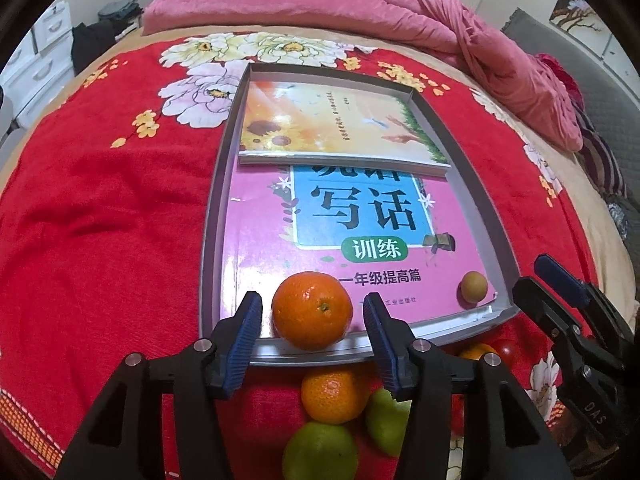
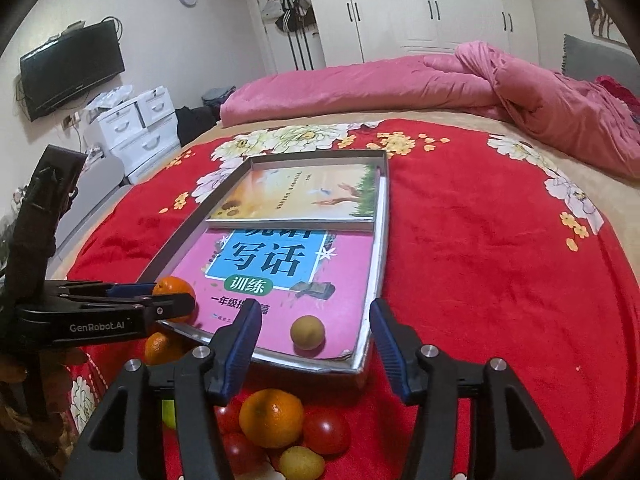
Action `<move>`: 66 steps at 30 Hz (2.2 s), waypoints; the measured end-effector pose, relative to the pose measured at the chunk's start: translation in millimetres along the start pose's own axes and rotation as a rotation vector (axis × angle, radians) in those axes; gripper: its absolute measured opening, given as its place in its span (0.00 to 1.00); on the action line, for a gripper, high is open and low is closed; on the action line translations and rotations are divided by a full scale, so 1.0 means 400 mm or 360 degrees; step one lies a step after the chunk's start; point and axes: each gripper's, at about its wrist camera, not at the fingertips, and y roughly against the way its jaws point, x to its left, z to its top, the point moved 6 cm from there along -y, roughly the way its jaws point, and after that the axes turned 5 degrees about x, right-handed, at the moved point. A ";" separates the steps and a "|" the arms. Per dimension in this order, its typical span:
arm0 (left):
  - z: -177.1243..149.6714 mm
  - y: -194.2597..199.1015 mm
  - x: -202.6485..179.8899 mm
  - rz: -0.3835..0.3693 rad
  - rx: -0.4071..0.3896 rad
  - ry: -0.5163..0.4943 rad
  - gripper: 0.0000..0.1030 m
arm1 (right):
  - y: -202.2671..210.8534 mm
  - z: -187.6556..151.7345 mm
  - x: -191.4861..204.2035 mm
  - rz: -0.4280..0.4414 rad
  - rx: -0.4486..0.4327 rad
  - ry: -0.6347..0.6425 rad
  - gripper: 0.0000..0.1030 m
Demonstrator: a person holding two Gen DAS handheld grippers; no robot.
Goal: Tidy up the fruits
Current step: 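Open the left tool to drop the orange while the right tool releases the brown fruit in the tray, then move both tools back toward the remaining fruit in front of the tray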
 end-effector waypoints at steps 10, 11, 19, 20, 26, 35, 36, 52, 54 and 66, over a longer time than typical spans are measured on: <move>0.000 0.061 -0.003 -0.0025 -0.0095 0.0009 0.62 | 0.030 0.004 -0.014 -0.0022 -0.0064 -0.0034 0.66; -0.001 0.067 -0.002 -0.0025 -0.0102 0.0013 0.67 | 0.031 0.004 -0.015 -0.0026 -0.0067 -0.0037 0.66; 0.000 0.119 0.009 -0.0019 -0.0164 0.0029 0.71 | 0.055 0.006 -0.029 -0.0063 -0.0100 -0.0061 0.76; -0.001 0.126 0.012 -0.0022 -0.0171 0.0035 0.71 | 0.059 0.006 -0.030 -0.0067 -0.0105 -0.0065 0.76; -0.018 0.151 0.030 -0.0025 -0.0190 0.0049 0.71 | 0.076 0.000 -0.035 -0.0081 -0.0119 -0.0073 0.77; -0.029 0.180 0.045 -0.0037 -0.0219 0.0091 0.77 | 0.118 -0.002 -0.005 -0.0090 -0.0198 -0.0001 0.84; -0.031 0.183 0.042 -0.0031 -0.0221 0.0078 0.77 | 0.119 -0.004 0.003 -0.0085 -0.0194 0.0014 0.85; -0.079 0.184 0.037 -0.0032 -0.0180 -0.0002 0.77 | 0.129 -0.073 0.101 -0.0049 -0.0118 0.0175 0.88; -0.087 0.182 0.034 -0.0026 -0.0175 -0.0008 0.77 | 0.129 -0.081 0.107 -0.0045 -0.0106 0.0179 0.88; -0.124 0.167 0.006 -0.0030 -0.0121 -0.0064 0.77 | 0.115 -0.117 0.104 -0.0061 -0.0005 0.0133 0.88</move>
